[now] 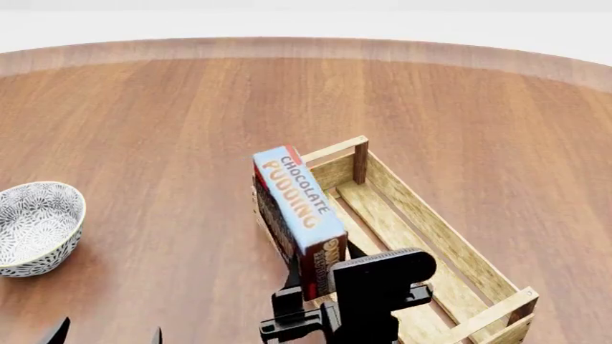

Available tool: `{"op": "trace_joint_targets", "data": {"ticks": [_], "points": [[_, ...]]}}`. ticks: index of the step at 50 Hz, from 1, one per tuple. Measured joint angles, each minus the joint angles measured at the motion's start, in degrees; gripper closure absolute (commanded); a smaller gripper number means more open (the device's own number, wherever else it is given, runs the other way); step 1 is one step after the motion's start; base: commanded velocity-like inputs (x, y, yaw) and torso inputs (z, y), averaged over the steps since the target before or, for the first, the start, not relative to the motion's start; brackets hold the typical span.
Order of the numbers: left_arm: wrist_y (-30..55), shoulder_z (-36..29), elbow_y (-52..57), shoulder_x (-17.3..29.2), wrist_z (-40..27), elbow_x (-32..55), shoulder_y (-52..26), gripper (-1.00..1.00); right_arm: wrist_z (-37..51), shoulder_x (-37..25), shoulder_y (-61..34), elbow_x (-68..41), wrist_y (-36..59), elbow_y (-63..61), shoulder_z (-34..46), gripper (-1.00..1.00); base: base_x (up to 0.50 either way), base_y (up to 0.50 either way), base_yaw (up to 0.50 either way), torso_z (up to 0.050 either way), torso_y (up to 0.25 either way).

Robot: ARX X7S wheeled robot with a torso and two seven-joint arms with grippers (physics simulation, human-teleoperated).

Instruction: Pick up the chocolate pudding and put it in the tray.

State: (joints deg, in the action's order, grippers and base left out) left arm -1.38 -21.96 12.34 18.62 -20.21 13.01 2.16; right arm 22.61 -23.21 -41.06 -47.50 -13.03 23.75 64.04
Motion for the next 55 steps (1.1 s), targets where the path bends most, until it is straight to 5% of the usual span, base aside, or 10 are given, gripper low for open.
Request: {"op": "trace_joint_targets", "data": {"ticks": [55], "points": [[-0.39, -0.91, -1.23, 0.27, -0.54, 0.37, -0.78, -1.00, -3.54, 7.08, 0.47, 0.59, -14.08, 27.35, -7.12, 1.00, 0.00, 0.00, 0.00, 0.000, 0.000]]}}
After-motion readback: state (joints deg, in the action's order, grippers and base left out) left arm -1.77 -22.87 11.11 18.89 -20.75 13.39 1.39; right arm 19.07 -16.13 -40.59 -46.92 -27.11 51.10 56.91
